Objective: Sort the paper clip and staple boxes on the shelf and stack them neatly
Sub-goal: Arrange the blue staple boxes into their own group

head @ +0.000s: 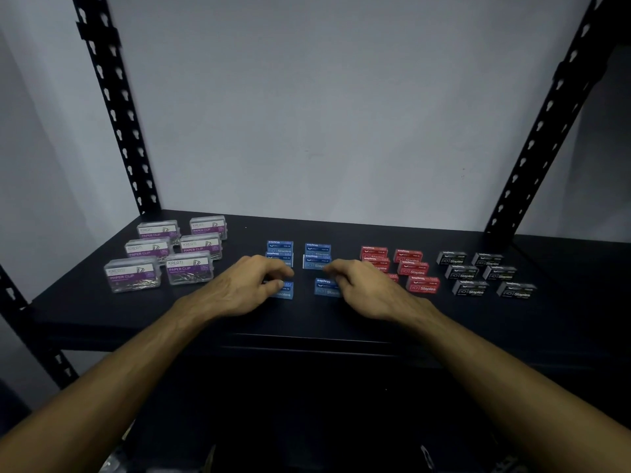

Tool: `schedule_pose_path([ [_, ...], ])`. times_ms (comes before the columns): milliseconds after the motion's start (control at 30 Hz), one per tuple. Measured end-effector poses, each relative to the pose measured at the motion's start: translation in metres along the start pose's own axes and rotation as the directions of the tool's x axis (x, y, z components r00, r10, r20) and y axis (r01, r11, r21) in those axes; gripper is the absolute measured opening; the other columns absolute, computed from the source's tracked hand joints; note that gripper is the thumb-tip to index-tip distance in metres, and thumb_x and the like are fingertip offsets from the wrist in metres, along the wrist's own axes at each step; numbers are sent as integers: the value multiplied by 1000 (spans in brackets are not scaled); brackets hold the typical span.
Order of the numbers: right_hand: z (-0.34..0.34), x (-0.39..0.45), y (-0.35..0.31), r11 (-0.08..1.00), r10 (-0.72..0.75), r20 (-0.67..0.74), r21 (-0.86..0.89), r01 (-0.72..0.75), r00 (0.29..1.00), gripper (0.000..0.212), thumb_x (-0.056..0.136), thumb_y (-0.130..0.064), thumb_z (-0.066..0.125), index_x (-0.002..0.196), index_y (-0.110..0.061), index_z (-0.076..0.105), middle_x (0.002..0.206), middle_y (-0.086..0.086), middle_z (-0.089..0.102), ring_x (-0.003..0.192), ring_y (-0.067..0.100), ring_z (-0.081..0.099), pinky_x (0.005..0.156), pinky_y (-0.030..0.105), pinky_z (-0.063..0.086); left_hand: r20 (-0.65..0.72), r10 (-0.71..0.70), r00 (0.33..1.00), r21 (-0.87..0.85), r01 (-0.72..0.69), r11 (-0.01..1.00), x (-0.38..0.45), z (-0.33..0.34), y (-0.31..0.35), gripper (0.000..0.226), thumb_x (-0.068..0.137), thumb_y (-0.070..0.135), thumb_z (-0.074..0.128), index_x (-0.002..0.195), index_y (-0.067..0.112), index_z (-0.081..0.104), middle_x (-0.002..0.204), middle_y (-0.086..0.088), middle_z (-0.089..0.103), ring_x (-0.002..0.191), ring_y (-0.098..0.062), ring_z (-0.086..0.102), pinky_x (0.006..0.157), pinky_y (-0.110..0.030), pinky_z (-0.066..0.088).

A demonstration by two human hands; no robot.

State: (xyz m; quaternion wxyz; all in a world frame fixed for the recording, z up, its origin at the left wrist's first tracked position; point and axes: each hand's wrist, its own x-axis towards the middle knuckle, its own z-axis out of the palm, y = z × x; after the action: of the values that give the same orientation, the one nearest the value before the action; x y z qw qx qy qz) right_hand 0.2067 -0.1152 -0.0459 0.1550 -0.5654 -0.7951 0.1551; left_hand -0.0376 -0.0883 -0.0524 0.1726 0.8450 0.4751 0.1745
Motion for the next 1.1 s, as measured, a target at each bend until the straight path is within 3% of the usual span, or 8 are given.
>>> schedule_pose_path([
  [133, 1, 1, 1, 1000, 0, 3, 1, 0, 1000, 39, 103, -13, 40, 140, -14, 53, 142, 1, 57, 129, 15, 53, 102, 25, 38, 3, -1, 1000, -15, 1, 1000, -2, -3, 0, 26, 98, 22, 58, 122, 29, 66, 120, 14, 67, 109, 0, 60, 97, -26, 47],
  [333, 0, 2, 1, 1000, -1, 23, -18, 2, 1000, 35, 102, -21, 47, 136, -15, 56, 136, 1, 61, 120, 14, 57, 94, 22, 40, 3, -31, 1000, -60, 31, 998, -3, -11, -6, 38, 97, 4, 49, 122, 26, 67, 116, 15, 67, 111, -1, 60, 100, -25, 47],
  [533, 1, 2, -2, 995, -28, 22, -97, 30, 999, 30, 96, -27, 60, 124, -16, 63, 119, 0, 67, 103, 15, 63, 92, 35, 52, 83, -39, 996, -17, 40, 999, -1, -11, -5, 34, 89, 25, 71, 123, 29, 66, 117, 13, 66, 103, -1, 60, 95, -29, 50],
  [733, 7, 6, -3, 995, -35, -24, -93, 33, 999, 24, 95, -20, 61, 119, -17, 65, 119, 0, 67, 105, 16, 63, 92, 31, 51, 76, -28, 997, -7, 29, 1000, 3, -8, -7, 24, 91, 21, 69, 113, 29, 70, 111, 14, 69, 100, 0, 61, 94, -31, 52],
  [900, 11, 13, -3, 996, -45, -43, -85, 42, 998, 25, 95, -21, 61, 119, -17, 65, 120, 0, 67, 107, 17, 63, 93, 32, 50, -7, -26, 1000, 13, 26, 1000, 12, -8, -11, 26, 91, 22, 69, 115, 30, 69, 115, 13, 68, 99, 0, 59, 90, -26, 49],
  [1000, 15, 18, -4, 995, -55, -55, -83, 50, 997, 24, 94, -20, 61, 117, -17, 66, 118, -1, 67, 106, 17, 63, 88, 28, 48, -26, -41, 999, 38, 42, 998, 18, -7, -15, 27, 91, 23, 68, 116, 30, 68, 115, 13, 67, 87, 4, 55, 81, -21, 42],
  [1100, 16, 24, -5, 995, -60, -60, -77, 55, 996, 22, 94, -20, 60, 116, -19, 66, 116, -1, 68, 105, 16, 63, 85, 25, 45, -36, -58, 998, 47, 60, 997, 22, -5, -19, 27, 91, 23, 68, 117, 31, 67, 116, 11, 67, 88, 3, 54, 81, -21, 41],
])
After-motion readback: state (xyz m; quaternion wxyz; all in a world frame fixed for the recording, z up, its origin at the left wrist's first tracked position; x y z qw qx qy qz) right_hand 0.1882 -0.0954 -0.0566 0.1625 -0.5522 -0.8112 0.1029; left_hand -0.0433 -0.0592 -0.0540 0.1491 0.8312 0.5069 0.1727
